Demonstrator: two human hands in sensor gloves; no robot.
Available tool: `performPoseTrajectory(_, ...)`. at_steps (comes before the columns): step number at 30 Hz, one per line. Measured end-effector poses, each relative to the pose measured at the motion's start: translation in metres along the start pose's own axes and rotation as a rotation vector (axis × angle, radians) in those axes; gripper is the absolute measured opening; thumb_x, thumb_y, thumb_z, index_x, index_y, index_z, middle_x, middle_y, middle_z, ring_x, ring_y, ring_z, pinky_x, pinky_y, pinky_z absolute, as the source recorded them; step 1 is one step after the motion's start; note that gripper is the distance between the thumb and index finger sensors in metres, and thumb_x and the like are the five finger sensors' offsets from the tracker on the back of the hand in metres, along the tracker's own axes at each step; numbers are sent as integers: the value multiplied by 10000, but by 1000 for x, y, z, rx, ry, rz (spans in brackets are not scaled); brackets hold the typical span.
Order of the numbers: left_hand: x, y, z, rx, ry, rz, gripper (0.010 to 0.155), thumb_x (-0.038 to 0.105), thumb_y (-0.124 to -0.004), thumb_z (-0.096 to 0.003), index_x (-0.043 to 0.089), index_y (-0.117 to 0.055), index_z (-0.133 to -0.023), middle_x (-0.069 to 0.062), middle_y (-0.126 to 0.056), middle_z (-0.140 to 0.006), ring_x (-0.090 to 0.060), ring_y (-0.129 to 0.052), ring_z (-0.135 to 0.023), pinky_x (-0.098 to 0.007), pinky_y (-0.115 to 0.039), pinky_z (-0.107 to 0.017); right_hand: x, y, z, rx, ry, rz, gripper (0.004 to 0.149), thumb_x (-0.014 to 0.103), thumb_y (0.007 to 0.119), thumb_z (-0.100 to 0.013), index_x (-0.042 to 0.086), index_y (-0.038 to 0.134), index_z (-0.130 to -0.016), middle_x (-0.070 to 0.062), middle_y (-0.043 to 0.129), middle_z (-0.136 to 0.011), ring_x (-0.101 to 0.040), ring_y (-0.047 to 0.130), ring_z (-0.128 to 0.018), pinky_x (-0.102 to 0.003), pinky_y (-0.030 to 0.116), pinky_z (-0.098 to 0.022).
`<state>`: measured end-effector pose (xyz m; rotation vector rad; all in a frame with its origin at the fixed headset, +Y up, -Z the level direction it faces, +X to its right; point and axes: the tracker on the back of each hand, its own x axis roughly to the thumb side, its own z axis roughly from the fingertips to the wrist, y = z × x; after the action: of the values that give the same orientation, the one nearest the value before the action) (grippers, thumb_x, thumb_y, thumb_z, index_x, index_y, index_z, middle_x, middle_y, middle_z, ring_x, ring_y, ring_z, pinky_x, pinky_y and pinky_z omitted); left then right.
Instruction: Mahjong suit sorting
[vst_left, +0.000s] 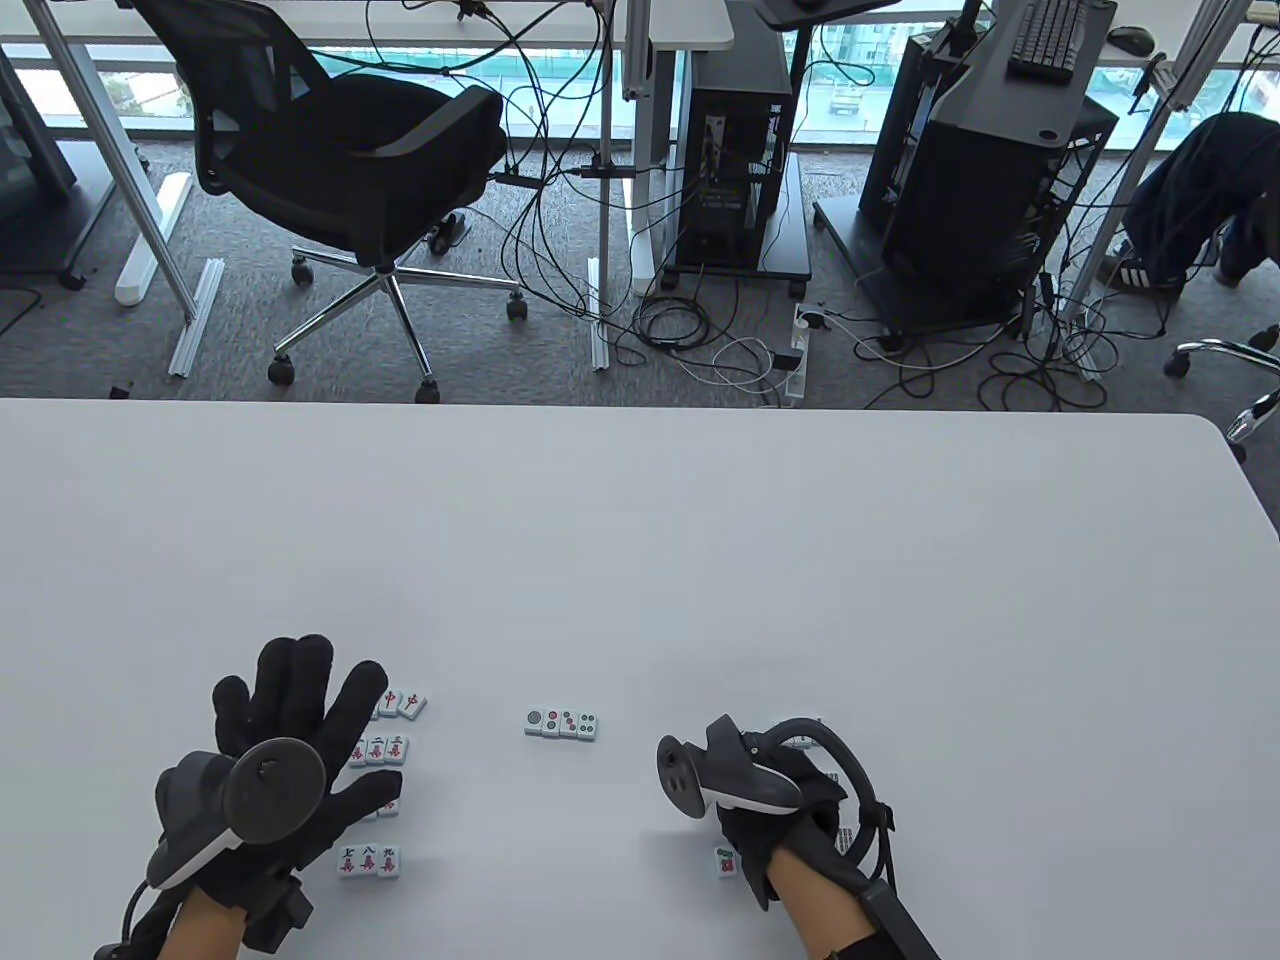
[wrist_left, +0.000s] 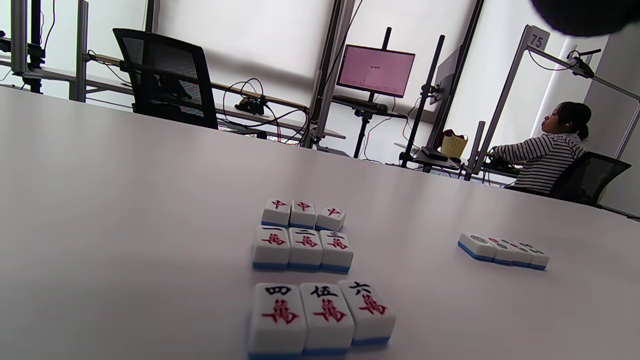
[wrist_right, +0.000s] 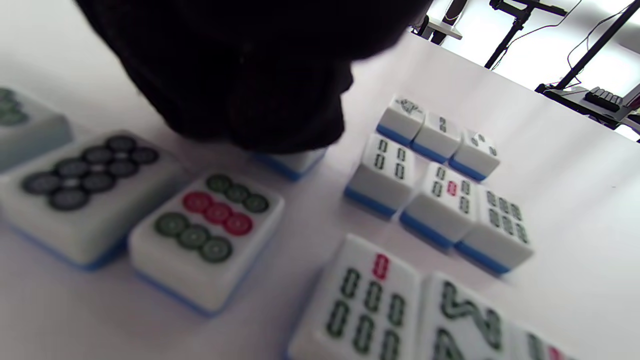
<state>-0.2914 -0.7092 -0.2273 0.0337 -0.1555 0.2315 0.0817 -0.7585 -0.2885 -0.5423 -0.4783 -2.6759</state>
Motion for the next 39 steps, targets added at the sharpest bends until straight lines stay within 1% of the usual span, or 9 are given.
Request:
performPoseTrajectory(2,0,0,0,1,-2,1,893,746,-656,-354,438,-251,-1089,81,76,-1127,-241,102,-1103,-661,-19,-741,3,-7,-6,-20,-9,-55,596,373,858,-432,21,743,-899,-29,961,-424,-96,861,-89,-226,772,-30)
performPoseTrajectory(6,0,0,0,1,-2,4,893,746,-656,-355,438,-251,-1089,83,76,-1127,-241,101,-1103,-661,-19,-741,18,-28,-18,-196,-45,-163,589,369,854,-431,22,744,-893,-36,961,-433,-105,864,-94,-233,773,-35)
performPoseTrajectory(9,0,0,0,0,-3,7,893,746,-656,-355,438,-253,-1089,80,75,-1127,-242,101,-1102,-661,-19,-742,35,-40,-32,-270,-70,-179,587,368,854,-427,29,743,-893,-36,961,-437,-106,866,-97,-234,775,-38)
performPoseTrajectory(16,-1,3,0,14,-2,24,892,746,-655,-356,438,-253,-1089,82,76,-1127,-241,102,-1103,-660,-19,-742,64,-50,-60,-215,-85,-121,577,365,853,-430,37,747,-892,-38,959,-454,-110,871,-108,-237,779,-47)
performPoseTrajectory(21,-1,3,0,13,-3,31,891,745,-656,-356,438,-255,-1090,84,73,-1128,-240,101,-1103,-661,-19,-742,69,-48,-67,-195,-78,-120,560,364,840,-441,54,751,-898,-46,956,-467,-115,874,-117,-241,782,-54)
performPoseTrajectory(25,-1,3,0,9,-2,30,889,745,-656,-357,438,-255,-1090,83,74,-1128,-241,100,-1103,-660,-20,-742,67,-46,-66,-209,-90,-124,587,380,821,-450,80,711,-941,-54,954,-492,-123,881,-132,-244,788,-67)
performPoseTrajectory(30,-1,3,0,8,-3,30,890,745,-656,-356,436,-257,-1090,82,72,-1128,-242,96,-1104,-661,-21,-742,53,-48,-49,-261,-100,-144,628,402,811,-448,94,667,-976,-55,955,-520,-130,892,-159,-247,798,-85)
performPoseTrajectory(34,-1,3,1,6,-4,30,890,745,-656,-357,436,-256,-1090,82,72,-1128,-242,96,-1104,-661,-22,-742,24,-44,-29,-246,-48,-162,631,403,811,-450,93,666,-980,-58,957,-522,-133,894,-160,-249,798,-88)
performPoseTrajectory(39,0,3,1,5,-8,25,890,745,-655,-356,437,-256,-1090,81,72,-1128,-242,97,-1104,-660,-22,-742,-16,-30,-5,-180,49,-177,621,398,817,-450,92,681,-973,-56,961,-507,-130,890,-148,-245,794,-77)
